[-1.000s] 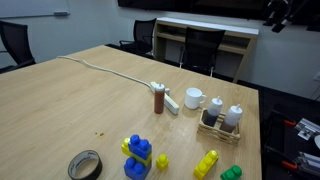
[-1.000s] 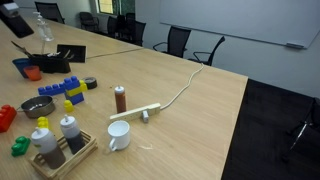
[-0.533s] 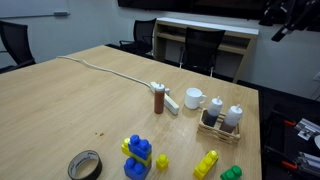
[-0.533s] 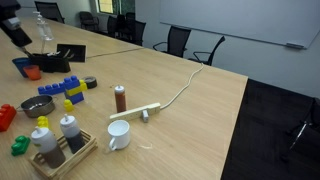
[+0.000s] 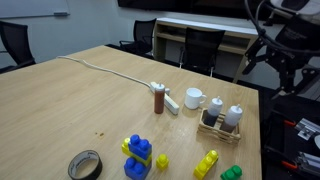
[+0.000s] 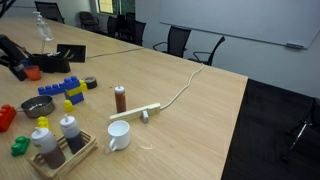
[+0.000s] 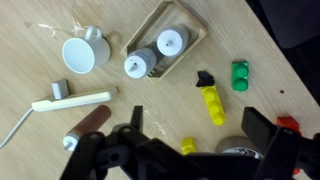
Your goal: Stack the long yellow block on the red block
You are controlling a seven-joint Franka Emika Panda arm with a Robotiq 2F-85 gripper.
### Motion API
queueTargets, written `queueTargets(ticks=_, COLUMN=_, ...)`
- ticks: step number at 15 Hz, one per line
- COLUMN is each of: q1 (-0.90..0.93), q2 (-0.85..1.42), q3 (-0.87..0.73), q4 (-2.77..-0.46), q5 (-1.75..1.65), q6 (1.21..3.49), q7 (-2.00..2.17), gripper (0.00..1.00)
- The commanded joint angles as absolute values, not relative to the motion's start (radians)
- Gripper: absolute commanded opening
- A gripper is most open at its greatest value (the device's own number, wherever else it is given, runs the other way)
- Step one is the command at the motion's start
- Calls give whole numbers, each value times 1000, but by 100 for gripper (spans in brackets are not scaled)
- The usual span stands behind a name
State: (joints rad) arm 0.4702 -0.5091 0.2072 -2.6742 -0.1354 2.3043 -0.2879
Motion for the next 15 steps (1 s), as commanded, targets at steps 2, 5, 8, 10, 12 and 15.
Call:
queueTargets(ticks=2, q1=478, q2=-464, q3=231, q4=-2672, q5=-118, q6=2337, q7=-331, gripper=100)
queueTargets(ticks=5, q1=480, q2=-446, q3=229, q4=-2669, q5=-118, q6=2353, q7=-357, gripper=100)
queueTargets(ticks=8, q1=480, q2=-447, q3=229, q4=-2668, q5=-118, q6=2353, q7=-360, gripper=100)
queueTargets(ticks=10, q1=505, q2=-422, q3=230, q4=-2683, q5=-86, q6=2376, q7=-374, gripper=100)
queueTargets(ticks=12, q1=535, q2=-391, q3=246, q4=-2708, q5=-46, q6=2417, q7=-382, gripper=100)
queueTargets(ticks=15, q1=575, q2=-332, q3=284, q4=-2730, q5=-9, q6=2485, q7=-370, gripper=100)
